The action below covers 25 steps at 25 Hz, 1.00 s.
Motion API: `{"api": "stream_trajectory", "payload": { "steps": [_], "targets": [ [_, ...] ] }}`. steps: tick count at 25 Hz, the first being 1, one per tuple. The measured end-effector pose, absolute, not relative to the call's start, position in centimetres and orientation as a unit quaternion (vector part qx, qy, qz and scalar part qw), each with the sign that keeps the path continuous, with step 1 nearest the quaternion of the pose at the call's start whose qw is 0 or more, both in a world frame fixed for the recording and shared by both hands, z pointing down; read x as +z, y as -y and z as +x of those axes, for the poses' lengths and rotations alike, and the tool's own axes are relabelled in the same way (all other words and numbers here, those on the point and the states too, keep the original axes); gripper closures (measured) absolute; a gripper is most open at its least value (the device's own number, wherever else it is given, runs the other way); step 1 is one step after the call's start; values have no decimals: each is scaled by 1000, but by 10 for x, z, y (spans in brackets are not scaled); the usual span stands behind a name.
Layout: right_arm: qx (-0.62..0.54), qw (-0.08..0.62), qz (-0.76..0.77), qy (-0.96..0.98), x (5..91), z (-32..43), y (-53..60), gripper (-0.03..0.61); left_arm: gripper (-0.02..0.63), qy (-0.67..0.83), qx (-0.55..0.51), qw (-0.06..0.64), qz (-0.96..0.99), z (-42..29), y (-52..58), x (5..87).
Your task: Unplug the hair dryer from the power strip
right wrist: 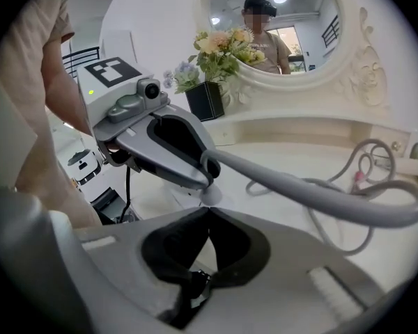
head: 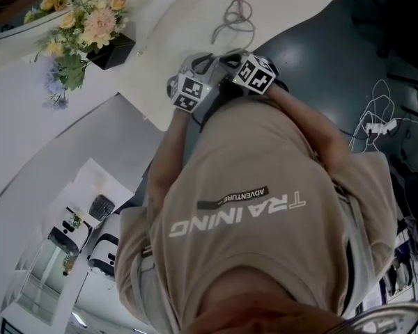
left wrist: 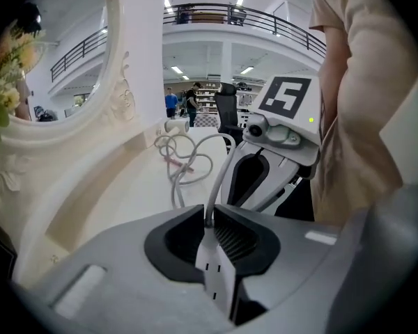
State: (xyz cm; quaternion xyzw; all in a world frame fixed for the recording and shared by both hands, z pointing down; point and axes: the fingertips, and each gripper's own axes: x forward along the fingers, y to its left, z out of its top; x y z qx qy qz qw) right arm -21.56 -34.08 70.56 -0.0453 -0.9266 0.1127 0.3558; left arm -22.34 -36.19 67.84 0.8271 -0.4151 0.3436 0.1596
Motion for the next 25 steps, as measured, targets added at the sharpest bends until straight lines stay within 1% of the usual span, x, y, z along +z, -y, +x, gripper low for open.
{"api": "stream_trajectory", "payload": {
  "steps": [4, 7, 13, 17, 21, 25],
  "targets": [
    [128, 346, -43, 928, 705, -215, 338, 575, 566, 410, 351, 146, 829, -220, 360, 675],
    [124, 352, -51, 926, 703, -213, 335, 575, 569, 416, 346, 151, 827, -218, 357, 673],
    [123, 358, -54, 924, 702, -213, 335, 575, 569, 430, 343, 135, 824, -217, 356, 667],
    [120, 357, -57, 925, 702, -213, 335, 574, 569, 452, 324, 132, 820, -222, 361, 654],
    [119, 357, -63, 924, 702, -212, 335, 574, 569, 465, 288, 148, 824, -227, 363, 640],
    [117, 339, -71, 931, 693, -211, 333, 575, 569, 477, 241, 167, 829, -231, 364, 621]
  ]
}}
